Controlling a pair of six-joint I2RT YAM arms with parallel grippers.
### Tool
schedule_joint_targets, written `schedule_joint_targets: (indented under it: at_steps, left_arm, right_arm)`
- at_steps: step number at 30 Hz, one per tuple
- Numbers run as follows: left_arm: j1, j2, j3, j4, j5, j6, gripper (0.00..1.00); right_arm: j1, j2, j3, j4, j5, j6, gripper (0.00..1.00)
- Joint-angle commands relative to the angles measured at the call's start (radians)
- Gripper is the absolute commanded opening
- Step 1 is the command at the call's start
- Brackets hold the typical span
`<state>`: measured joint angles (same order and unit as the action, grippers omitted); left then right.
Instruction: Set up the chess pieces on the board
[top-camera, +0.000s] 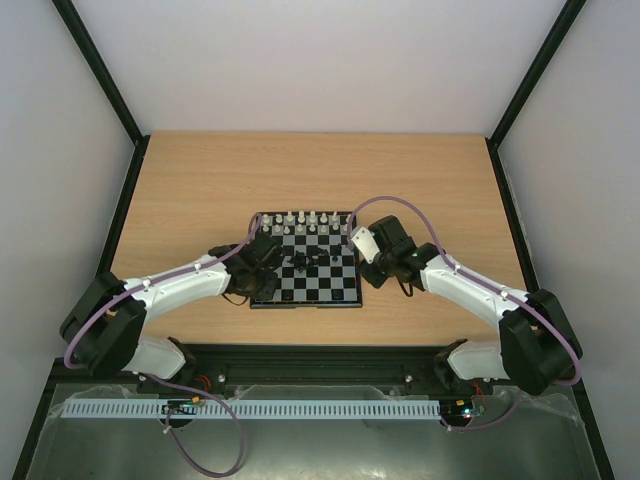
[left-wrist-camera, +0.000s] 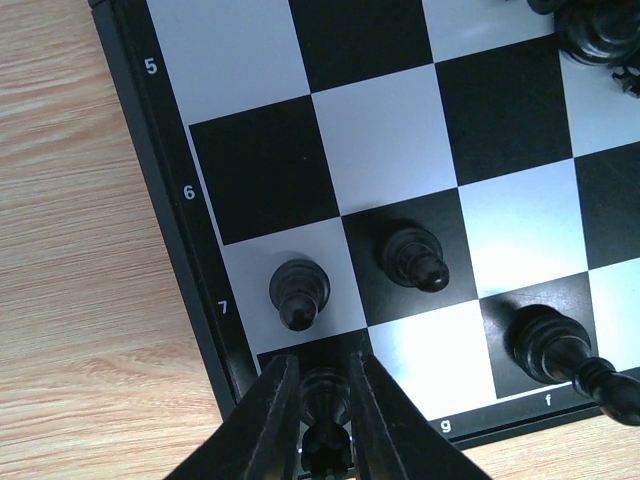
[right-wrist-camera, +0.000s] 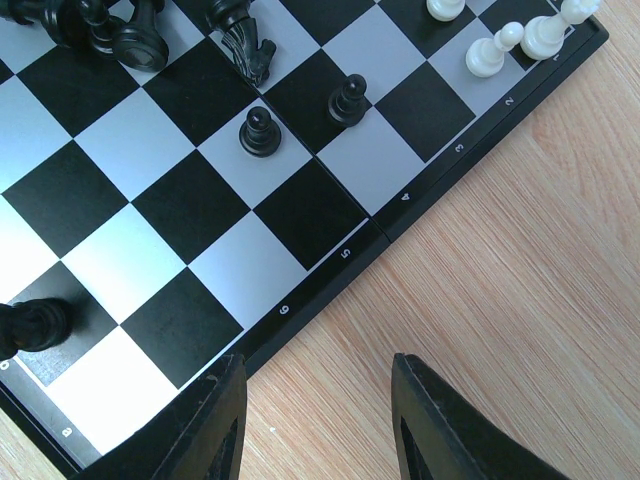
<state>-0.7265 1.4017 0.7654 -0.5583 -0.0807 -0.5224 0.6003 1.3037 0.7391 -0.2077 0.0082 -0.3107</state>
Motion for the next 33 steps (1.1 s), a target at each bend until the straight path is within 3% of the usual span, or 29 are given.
schedule_joint_targets:
  at_steps: [1, 14, 18, 24, 33]
  left_arm:
    - [-0.007, 0.010, -0.013, -0.002, -0.012, 0.005, 0.16]
    - [-0.007, -0.096, 0.127, -0.098, -0.026, 0.036, 0.32]
    - [-0.007, -0.124, 0.184, -0.040, 0.001, 0.156, 0.36]
    - [-0.007, -0.140, 0.263, 0.076, -0.088, 0.297, 0.46]
    - [0.035, -0.179, 0.125, 0.293, -0.163, 0.397, 0.50]
  right_arm:
    - [0.000, 0.008, 0.013, -0.038, -0.001, -0.008, 0.42]
    - [-0.001, 0.002, 0.032, -0.039, -0.008, 0.020, 0.42]
    - [-0.001, 0.020, 0.095, -0.074, -0.019, 0.038, 0.42]
    - [0.000, 0.130, 0.234, -0.145, -0.055, 0.050, 0.42]
    - [0.000, 0.348, 0.410, -0.193, -0.088, 0.074, 0.40]
